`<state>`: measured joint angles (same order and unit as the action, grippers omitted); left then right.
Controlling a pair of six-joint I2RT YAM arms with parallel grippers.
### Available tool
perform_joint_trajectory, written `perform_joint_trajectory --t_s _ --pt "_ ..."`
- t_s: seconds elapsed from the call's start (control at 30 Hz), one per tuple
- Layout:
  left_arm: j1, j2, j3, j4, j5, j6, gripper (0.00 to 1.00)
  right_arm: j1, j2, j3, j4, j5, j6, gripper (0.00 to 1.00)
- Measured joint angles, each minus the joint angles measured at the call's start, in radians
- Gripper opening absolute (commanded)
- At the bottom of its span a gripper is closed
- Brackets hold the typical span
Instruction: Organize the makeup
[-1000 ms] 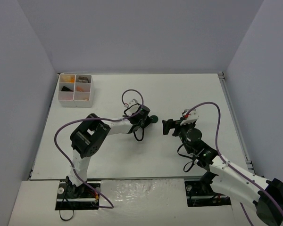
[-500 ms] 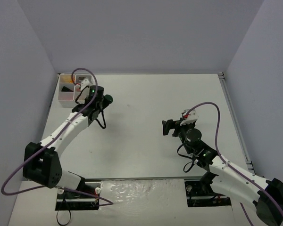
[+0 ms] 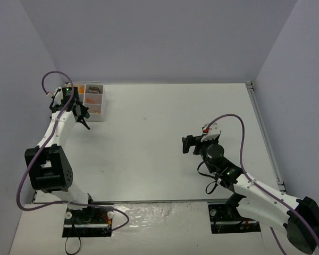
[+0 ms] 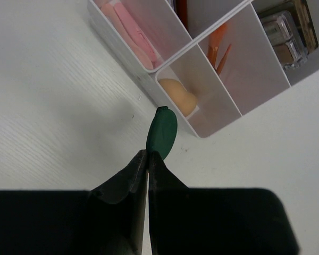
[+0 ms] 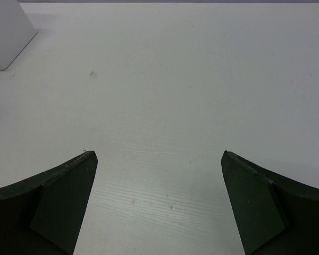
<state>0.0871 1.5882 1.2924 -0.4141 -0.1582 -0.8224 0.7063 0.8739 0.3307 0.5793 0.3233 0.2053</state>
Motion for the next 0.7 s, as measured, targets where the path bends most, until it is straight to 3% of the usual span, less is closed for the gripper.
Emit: perform_joint_trajectory --t_s 0.23,0.57,0.7 --pt "0.02 0.172 0.169 -0.046 0.031 0.0 0.0 0.0 0.009 0.0 0.0 -0.001 0.0 1.0" --pt "0.024 0.262 0.21 -0.071 0.067 -0.053 0.0 0.0 0.022 0.004 0.0 -0.004 0.0 1.0" --pt "0.025 0.292 0.228 -0.07 0.083 -0.074 0.04 0.0 0.026 0.006 0.0 -0.008 0.0 1.0"
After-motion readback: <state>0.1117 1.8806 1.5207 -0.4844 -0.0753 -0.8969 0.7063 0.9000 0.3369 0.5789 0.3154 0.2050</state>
